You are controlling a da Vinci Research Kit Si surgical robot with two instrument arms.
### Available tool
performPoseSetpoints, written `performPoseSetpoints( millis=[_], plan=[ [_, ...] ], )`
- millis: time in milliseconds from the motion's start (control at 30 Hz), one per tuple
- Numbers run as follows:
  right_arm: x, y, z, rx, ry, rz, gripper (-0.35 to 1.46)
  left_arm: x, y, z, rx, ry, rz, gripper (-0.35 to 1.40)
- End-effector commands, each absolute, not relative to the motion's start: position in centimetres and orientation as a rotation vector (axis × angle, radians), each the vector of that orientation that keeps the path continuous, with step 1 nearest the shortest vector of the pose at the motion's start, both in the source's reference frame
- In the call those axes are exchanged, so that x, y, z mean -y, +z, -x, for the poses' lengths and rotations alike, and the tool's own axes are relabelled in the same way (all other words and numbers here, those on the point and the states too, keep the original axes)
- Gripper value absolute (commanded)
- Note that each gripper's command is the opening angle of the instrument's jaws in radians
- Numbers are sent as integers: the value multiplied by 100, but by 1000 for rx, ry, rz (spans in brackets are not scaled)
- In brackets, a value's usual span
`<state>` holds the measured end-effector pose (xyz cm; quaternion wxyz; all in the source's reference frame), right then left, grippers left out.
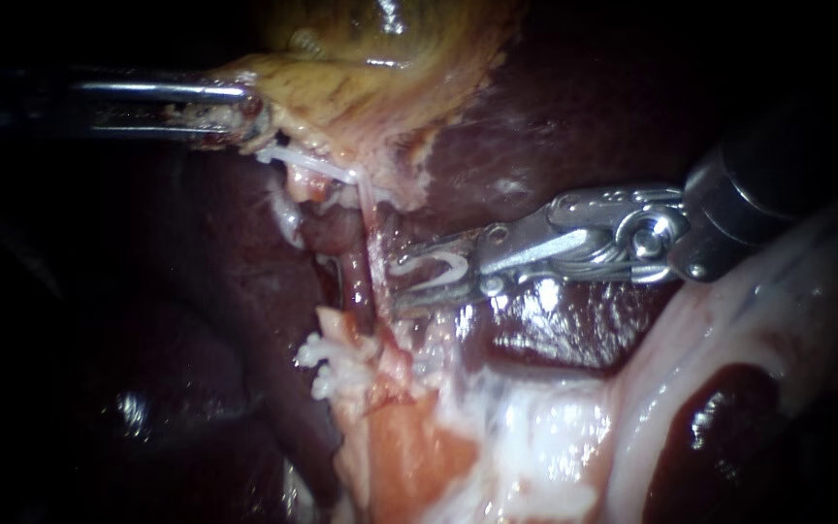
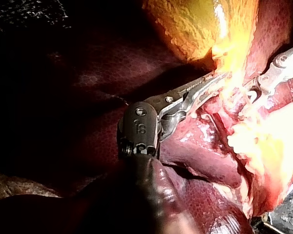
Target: Clipping first clip right tube
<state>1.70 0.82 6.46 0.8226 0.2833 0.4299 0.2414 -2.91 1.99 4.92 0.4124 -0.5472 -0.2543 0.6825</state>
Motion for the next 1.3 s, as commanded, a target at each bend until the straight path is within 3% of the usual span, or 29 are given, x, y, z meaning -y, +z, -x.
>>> performPoseSetpoints(
  millis=[33,300,533,800,1300],
  plan=[
    [-82,646,-170,-915,515,-602,28,-199,492,291,640,1717,1376,-35],
    [-84,643,-170,-980,528,-607,49,-199,492,290,640,1717,1376,-35],
    [-85,641,-161,-984,525,-611,50,-199,492,290,640,1717,1377,-35],
    [-96,623,-132,-1055,512,-665,50,-199,492,289,640,1717,1377,-35],
    [-63,585,-130,-1096,353,-798,50,-199,491,289,641,1717,1377,-35]
  ],
)
